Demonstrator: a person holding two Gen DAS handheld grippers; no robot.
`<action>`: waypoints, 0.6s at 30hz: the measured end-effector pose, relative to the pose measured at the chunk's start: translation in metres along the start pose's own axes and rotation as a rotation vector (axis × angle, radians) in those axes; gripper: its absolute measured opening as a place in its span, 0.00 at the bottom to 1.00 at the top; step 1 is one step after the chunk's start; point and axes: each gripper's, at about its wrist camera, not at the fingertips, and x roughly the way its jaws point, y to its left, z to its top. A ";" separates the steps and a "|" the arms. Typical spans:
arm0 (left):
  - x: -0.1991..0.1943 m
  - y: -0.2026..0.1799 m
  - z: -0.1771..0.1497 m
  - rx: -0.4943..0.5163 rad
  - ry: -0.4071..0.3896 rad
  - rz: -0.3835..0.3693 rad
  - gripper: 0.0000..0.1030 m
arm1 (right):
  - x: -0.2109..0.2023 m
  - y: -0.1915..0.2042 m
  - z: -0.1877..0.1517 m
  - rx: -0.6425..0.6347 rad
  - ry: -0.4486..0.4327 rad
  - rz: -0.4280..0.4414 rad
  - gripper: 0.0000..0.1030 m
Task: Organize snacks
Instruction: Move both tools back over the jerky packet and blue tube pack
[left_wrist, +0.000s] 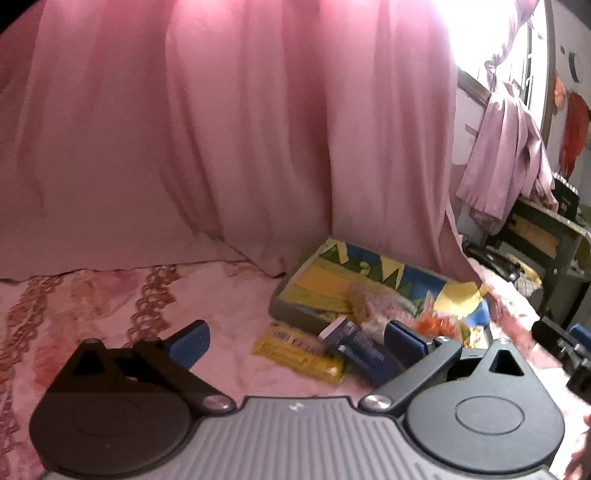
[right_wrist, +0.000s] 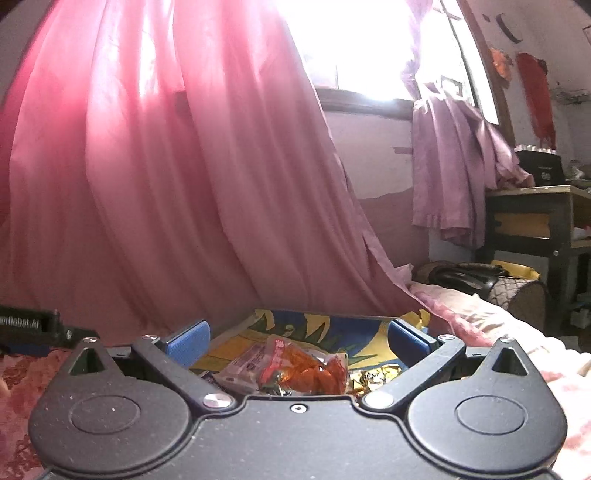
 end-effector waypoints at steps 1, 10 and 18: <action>-0.005 0.003 -0.004 0.006 0.004 0.001 0.99 | -0.006 0.001 -0.001 0.003 0.000 -0.005 0.99; -0.036 0.019 -0.024 0.049 0.012 -0.026 1.00 | -0.036 0.022 -0.015 -0.041 0.069 -0.007 0.99; -0.040 0.025 -0.034 0.097 0.061 -0.025 1.00 | -0.048 0.043 -0.028 -0.058 0.151 -0.006 0.99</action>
